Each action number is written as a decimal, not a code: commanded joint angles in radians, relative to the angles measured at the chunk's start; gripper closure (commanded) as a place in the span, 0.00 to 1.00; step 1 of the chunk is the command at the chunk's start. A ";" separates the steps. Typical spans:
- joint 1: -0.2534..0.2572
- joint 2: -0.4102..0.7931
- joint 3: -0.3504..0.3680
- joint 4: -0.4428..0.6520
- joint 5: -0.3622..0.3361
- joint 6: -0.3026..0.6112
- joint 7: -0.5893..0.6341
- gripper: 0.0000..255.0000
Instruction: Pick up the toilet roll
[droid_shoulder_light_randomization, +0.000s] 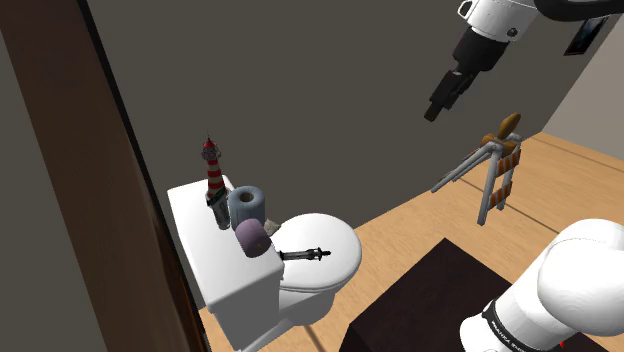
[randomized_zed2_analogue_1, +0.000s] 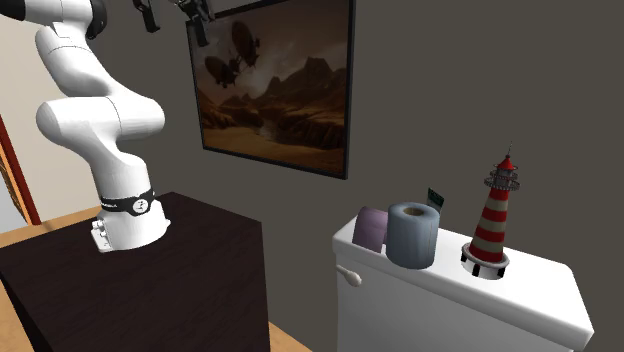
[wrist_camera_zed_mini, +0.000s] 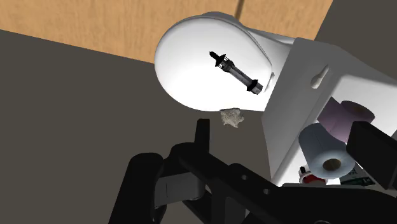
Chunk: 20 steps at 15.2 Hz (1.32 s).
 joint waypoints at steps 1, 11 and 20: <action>0.000 0.000 0.000 0.000 0.000 0.000 0.000 0.00; 0.024 0.281 0.224 0.062 -0.039 0.120 0.176 0.00; 0.027 0.612 0.409 0.208 -0.178 0.164 0.376 0.00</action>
